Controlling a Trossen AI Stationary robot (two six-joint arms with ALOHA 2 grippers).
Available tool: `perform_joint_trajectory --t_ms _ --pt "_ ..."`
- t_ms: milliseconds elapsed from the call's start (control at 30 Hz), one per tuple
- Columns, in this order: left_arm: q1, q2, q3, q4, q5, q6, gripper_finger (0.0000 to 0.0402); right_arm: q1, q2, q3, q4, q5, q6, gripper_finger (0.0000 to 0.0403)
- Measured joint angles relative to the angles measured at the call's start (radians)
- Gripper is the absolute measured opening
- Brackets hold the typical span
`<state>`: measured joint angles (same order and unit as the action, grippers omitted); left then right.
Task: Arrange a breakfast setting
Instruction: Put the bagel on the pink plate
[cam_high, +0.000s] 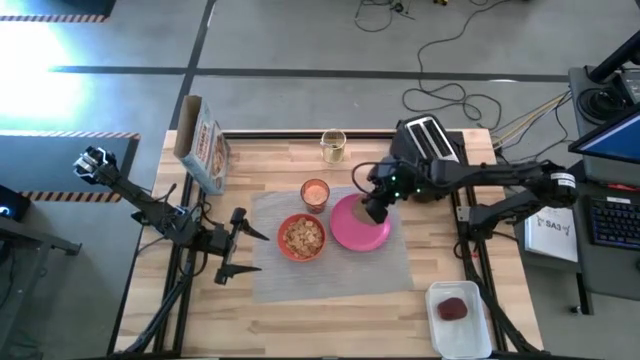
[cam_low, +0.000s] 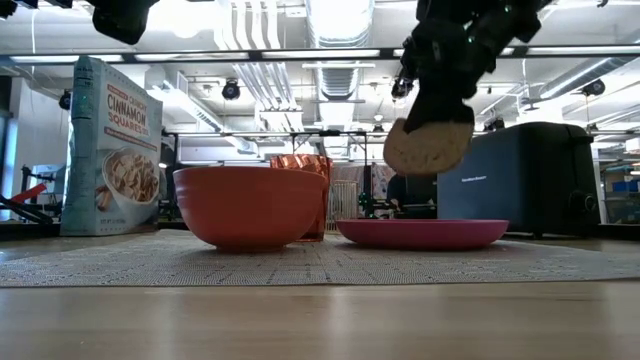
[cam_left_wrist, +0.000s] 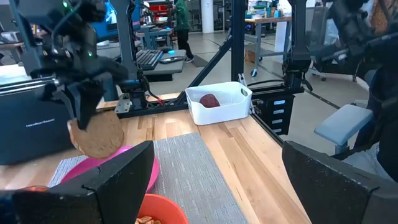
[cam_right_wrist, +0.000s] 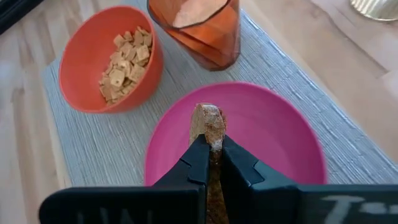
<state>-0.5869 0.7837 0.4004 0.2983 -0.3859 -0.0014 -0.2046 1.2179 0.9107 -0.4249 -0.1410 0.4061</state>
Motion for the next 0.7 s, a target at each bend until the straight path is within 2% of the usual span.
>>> perform_joint_trajectory --t_ms 267,400,700 --pt "0.000 0.000 0.000 0.000 0.000 0.000 0.0336 0.002 0.000 -0.113 0.155 -0.005 0.003 0.0013" --pt "0.000 0.000 0.000 0.000 0.000 0.026 0.0336 0.002 0.012 -0.143 0.231 -0.049 0.028 0.0013" --pt "0.000 -0.009 0.000 -0.017 0.001 0.127 0.0336 0.013 0.149 -0.148 0.235 -0.059 0.085 0.0013"
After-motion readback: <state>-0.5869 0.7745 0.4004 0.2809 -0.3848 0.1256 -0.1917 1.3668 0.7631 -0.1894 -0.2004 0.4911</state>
